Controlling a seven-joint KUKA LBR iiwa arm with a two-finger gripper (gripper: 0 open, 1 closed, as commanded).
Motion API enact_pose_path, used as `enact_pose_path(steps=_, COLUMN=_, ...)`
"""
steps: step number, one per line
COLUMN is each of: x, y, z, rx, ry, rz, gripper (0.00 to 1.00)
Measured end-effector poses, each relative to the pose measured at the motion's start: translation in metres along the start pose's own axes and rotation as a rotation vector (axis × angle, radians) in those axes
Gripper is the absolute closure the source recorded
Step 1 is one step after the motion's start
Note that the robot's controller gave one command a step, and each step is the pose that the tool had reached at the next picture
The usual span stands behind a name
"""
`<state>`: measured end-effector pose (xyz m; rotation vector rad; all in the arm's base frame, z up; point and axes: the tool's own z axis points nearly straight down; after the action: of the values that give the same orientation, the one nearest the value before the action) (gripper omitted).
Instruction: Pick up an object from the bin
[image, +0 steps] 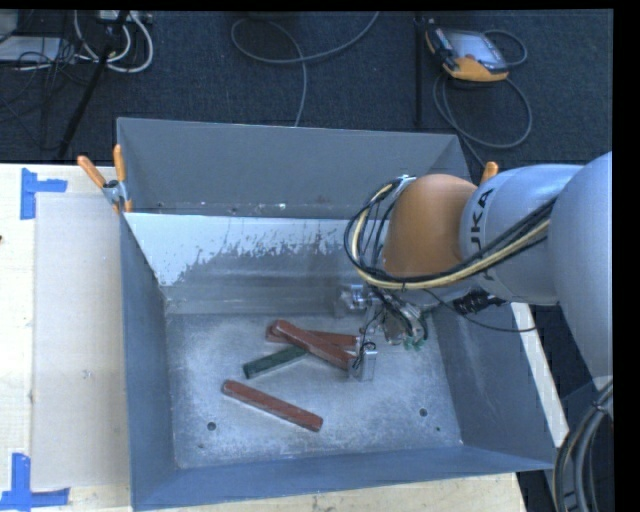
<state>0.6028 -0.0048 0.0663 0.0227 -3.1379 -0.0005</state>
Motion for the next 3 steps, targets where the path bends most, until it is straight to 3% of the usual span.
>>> enact_pose_path(steps=1, x=-0.017, y=0.055, z=-0.005, rx=-0.001, ry=-0.009, rz=-0.086, gripper=0.00)
enact_pose_path(steps=2, x=-0.018, y=0.053, z=-0.008, rx=0.000, ry=-0.005, rz=-0.084, gripper=1.00)
enact_pose_path(steps=3, x=-0.004, y=0.043, z=-0.145, rx=0.002, ry=-0.012, rz=-0.415, gripper=1.00)
